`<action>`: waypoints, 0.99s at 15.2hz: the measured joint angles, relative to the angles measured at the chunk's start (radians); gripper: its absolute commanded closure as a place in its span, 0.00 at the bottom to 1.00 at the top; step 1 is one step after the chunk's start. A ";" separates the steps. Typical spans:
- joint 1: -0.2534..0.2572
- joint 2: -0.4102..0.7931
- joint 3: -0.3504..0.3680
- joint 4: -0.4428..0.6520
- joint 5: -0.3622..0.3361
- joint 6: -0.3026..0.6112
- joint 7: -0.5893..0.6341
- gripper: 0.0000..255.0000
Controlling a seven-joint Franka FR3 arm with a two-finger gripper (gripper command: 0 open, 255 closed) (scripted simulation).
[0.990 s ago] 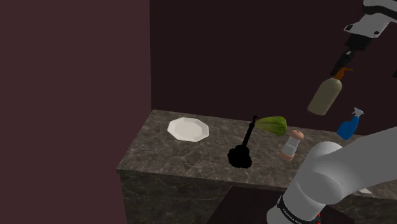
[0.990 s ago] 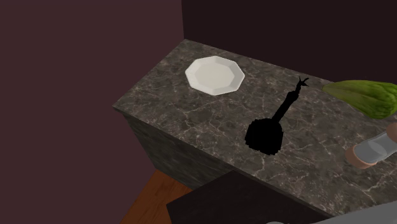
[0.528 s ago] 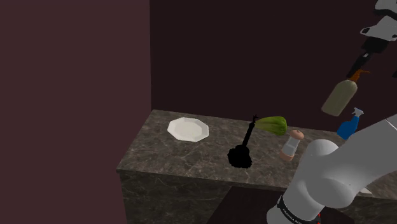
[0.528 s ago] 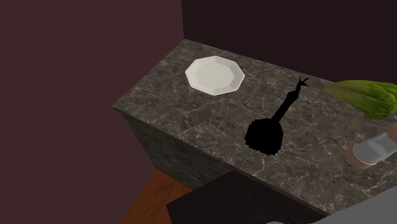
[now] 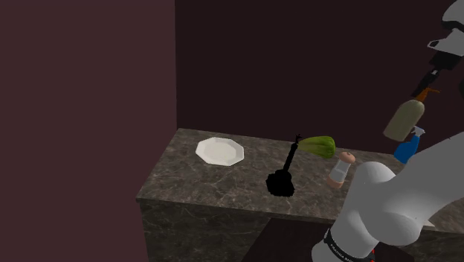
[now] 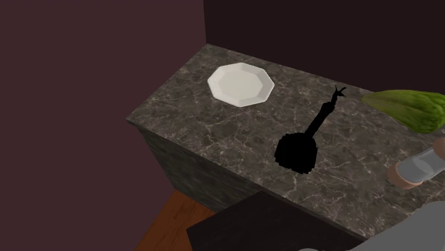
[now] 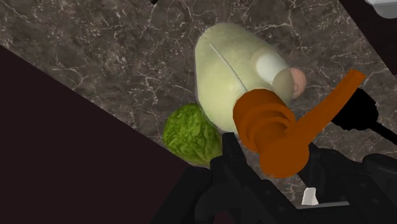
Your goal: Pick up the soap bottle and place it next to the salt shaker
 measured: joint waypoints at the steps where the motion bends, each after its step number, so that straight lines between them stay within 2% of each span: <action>1: -0.023 -0.003 0.016 -0.028 0.000 0.016 0.001 1.00; 4: -0.082 -0.017 0.054 -0.106 -0.004 0.065 0.006 1.00; 8: -0.135 -0.037 0.087 -0.196 -0.014 0.124 0.014 1.00; 15: -0.193 -0.070 0.113 -0.322 -0.036 0.215 0.027 1.00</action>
